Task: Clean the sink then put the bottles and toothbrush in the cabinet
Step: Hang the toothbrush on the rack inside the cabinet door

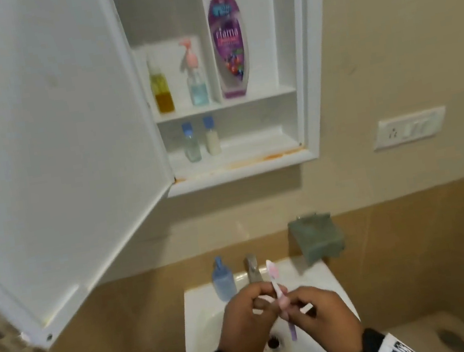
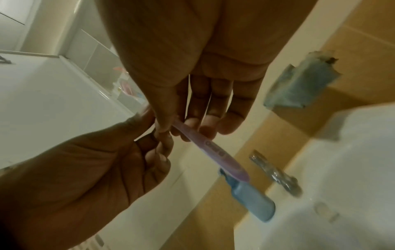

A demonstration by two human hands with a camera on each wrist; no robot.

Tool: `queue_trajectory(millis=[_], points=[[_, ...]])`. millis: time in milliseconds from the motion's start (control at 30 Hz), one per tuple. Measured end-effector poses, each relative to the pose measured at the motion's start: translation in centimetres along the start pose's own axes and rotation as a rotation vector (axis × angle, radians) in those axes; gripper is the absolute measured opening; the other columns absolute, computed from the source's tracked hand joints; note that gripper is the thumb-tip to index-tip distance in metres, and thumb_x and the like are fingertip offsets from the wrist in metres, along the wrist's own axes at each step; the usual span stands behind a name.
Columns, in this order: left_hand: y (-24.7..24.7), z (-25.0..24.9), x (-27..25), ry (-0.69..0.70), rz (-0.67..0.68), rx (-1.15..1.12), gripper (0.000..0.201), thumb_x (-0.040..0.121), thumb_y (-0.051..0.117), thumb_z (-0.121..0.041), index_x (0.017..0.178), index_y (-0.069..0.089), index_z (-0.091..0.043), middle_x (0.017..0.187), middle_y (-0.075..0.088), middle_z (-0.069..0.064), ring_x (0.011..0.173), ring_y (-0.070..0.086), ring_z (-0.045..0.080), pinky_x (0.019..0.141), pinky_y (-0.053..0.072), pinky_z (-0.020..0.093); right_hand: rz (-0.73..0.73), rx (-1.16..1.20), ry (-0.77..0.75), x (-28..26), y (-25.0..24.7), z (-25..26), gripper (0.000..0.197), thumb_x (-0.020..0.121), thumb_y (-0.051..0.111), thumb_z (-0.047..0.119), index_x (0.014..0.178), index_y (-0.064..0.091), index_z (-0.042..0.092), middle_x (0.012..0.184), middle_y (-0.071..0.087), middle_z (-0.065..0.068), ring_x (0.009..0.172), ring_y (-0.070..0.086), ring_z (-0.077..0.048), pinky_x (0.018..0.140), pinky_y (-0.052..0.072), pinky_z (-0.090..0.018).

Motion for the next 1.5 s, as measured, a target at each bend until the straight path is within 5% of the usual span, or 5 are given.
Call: queue_trajectory(millis=[167,767,967,1200,1500], points=[[-1.9,-5.0,3.4,0.108,-0.099,0.023,0.017,0.077,0.083,-0.030,0.093,0.077,-0.033,0.084,0.075,0.003,0.069,0.066,0.010,0.074,0.055,0.026,0.009,-0.016,-0.098,4.9,-3.2,4.4,0.039,0.079,0.078,0.040,0.097,0.061,0.070,0.080,0.073,0.019,0.074,0.067,-0.001,0.075,0.059,-0.027],[-20.9,-39.1,-1.6,0.743,-0.771,0.850,0.018,0.094,0.061,-0.038,0.110,0.065,-0.031,0.100,0.065,-0.018,0.091,0.060,-0.002,0.079,0.045,0.011,-0.016,0.196,-0.700,16.9,-11.1,40.0,0.020,0.093,0.066,0.023,0.111,0.063,0.016,0.080,0.075,-0.009,0.068,0.073,-0.026,0.064,0.062,-0.038],[-25.1,-46.5,-6.1,0.771,-0.891,1.127,0.021,0.093,0.063,-0.037,0.113,0.063,-0.031,0.110,0.061,-0.015,0.105,0.052,0.003,0.087,0.037,0.012,-0.013,0.335,-0.799,18.8,-11.8,49.5,0.021,0.095,0.065,0.020,0.112,0.068,0.009,0.087,0.075,-0.014,0.072,0.072,-0.025,0.066,0.062,-0.036],[-29.6,-49.1,-7.5,0.443,-0.993,1.433,0.030,0.082,0.072,-0.051,0.109,0.062,-0.042,0.138,0.046,-0.010,0.132,0.034,0.016,0.111,0.031,0.046,0.027,0.470,-0.938,20.9,-10.9,57.2,0.076,0.088,0.073,0.010,0.148,0.030,0.029,0.089,0.074,-0.022,0.074,0.072,-0.034,0.062,0.059,-0.035],[-31.7,-47.9,-6.5,0.454,-0.964,1.435,0.022,0.078,0.074,-0.057,0.088,0.073,-0.037,0.122,0.055,-0.015,0.119,0.045,0.014,0.088,0.038,0.027,0.067,0.410,-1.062,22.8,-10.2,62.4,0.084,0.087,0.073,0.006,0.152,0.025,0.030,0.093,0.070,-0.024,0.078,0.073,-0.031,0.066,0.062,-0.039]])
Point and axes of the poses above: each hand's wrist, its own x-axis towards the middle knuckle, its own y-axis out of the palm, z = x × y, the point moved 2 cm from there along x, towards the middle knuckle
